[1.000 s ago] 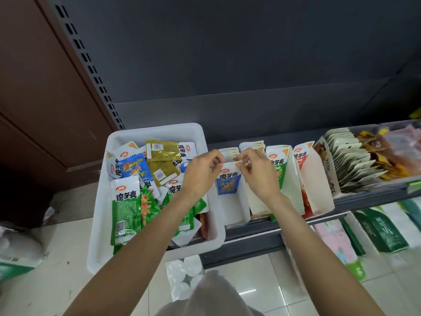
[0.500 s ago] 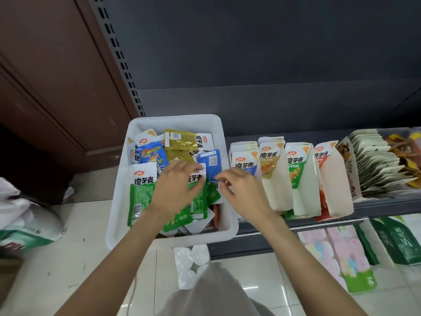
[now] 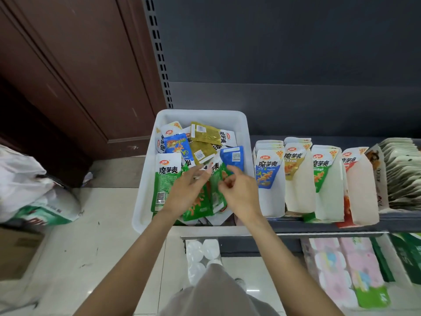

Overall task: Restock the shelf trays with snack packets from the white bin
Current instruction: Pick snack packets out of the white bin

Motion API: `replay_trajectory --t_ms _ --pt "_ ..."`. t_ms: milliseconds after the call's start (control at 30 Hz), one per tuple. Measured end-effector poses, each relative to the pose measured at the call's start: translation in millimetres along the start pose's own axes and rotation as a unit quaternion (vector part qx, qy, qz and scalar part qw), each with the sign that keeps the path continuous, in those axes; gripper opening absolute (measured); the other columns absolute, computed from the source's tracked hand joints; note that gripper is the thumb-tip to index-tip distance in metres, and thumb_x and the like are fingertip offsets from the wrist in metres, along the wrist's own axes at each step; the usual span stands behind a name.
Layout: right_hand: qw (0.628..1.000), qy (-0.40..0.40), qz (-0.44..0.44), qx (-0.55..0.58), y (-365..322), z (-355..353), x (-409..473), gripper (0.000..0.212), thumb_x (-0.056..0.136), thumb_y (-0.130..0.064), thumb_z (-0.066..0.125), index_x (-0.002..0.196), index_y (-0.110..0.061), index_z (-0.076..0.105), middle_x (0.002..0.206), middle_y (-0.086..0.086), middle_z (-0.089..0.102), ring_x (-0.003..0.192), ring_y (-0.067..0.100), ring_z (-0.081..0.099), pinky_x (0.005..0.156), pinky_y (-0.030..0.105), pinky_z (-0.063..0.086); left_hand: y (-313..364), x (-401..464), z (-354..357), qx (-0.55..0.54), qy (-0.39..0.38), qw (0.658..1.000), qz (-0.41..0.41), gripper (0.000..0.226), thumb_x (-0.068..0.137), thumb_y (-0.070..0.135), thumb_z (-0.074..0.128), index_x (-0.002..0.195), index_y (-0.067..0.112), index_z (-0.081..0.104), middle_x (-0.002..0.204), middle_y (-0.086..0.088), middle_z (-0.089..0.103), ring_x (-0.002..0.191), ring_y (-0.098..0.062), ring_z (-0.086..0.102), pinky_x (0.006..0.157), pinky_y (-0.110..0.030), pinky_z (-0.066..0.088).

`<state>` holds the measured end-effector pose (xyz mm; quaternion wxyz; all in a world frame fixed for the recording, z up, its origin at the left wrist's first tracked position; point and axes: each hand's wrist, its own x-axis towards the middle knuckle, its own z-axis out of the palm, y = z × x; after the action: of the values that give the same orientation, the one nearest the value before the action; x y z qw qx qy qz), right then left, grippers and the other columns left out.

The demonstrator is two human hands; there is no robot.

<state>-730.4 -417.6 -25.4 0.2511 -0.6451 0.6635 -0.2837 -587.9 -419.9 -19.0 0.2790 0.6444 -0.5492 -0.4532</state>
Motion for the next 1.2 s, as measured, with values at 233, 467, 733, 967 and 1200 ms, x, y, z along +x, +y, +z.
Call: replay_trajectory --t_ms 233,467,733,967,1200 --pt "0.989 0.055 -0.140 0.005 -3 4 -31 0.022 0.073 -0.015 0.071 0.095 -0.017 0.071 0.081 -0.001 0.065 0.073 0.019 0.061 0.062 0.031 0.053 14 -6 14 -0.305 0.024 0.951 -0.049 0.021 0.093 0.014 0.057 0.110 0.002 0.055 0.095 -0.013 0.059 0.084 -0.021 0.058 0.060 -0.020 0.052" --pt "0.989 0.111 -0.072 0.060 9 -30 -29 0.028 0.086 -0.026 0.067 0.113 -0.019 0.065 0.103 -0.003 0.062 0.083 0.011 0.062 0.068 0.024 0.054 23 -2 9 -0.216 0.041 0.975 0.034 0.018 0.092 0.018 0.059 0.109 0.023 0.060 0.102 -0.001 0.069 0.097 -0.015 0.066 0.071 -0.030 0.056" --pt "0.984 0.106 -0.030 0.139 35 -144 -17 0.088 0.083 -0.020 0.071 0.145 -0.041 0.013 0.099 -0.010 0.058 0.084 0.006 0.061 0.066 0.016 0.049 94 -1 64 -0.118 -0.116 0.958 0.235 0.024 0.093 0.008 0.056 0.105 0.028 0.056 0.099 0.015 0.066 0.082 0.005 0.064 0.066 -0.011 0.048" --pt "0.982 0.149 -0.087 -0.075 99 -231 -5 0.039 0.087 -0.014 0.065 0.120 -0.028 0.050 0.109 -0.008 0.063 0.082 0.010 0.064 0.071 0.035 0.053 152 23 156 -0.037 -0.116 0.949 0.292 0.019 0.087 0.023 0.062 0.106 0.021 0.057 0.099 0.008 0.068 0.078 -0.010 0.067 0.075 -0.037 0.055" --pt "0.982 0.113 -0.091 -0.120 166 -230 30 0.034 0.088 -0.013 0.063 0.118 -0.022 0.049 0.102 0.004 0.065 0.079 0.022 0.066 0.070 0.041 0.053 162 58 203 0.133 -0.055 0.951 0.275 0.017 0.092 0.034 0.053 0.102 0.021 0.053 0.096 0.007 0.070 0.085 -0.015 0.067 0.078 -0.039 0.051"
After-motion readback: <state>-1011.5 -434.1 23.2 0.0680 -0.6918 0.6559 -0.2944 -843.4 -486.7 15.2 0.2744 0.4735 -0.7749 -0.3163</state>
